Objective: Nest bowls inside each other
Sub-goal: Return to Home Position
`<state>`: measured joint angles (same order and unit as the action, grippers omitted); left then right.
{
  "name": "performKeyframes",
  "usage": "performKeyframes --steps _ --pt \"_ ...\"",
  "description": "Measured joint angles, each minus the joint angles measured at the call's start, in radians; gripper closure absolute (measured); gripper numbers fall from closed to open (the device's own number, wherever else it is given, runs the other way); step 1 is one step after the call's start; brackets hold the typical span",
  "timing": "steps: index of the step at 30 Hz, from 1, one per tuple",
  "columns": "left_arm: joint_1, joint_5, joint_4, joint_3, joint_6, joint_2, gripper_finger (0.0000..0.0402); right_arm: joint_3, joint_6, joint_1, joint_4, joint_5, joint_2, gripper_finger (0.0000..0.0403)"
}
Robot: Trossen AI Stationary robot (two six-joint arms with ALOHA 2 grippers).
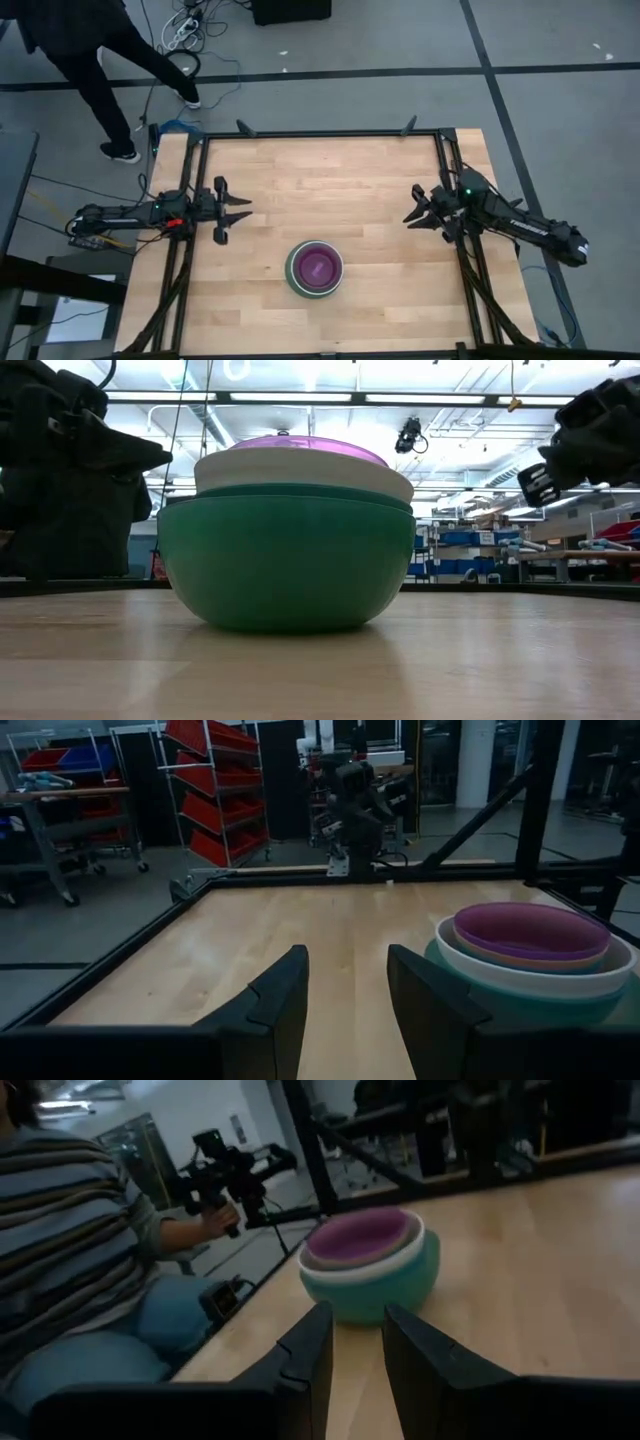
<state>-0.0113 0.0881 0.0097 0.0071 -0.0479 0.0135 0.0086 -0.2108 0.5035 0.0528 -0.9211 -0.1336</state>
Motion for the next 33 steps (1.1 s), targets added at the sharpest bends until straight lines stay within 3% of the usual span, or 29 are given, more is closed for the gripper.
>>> performKeyframes --steps 10,33 --pt "0.0 0.007 0.001 0.0 0.0 0.0 0.0254 0.0 0.163 0.005 0.005 0.061 -0.134 0.0321" --pt "0.0 0.011 0.071 0.0 0.0 0.0 0.0254 0.0 0.177 0.002 0.018 0.064 -0.139 0.032"
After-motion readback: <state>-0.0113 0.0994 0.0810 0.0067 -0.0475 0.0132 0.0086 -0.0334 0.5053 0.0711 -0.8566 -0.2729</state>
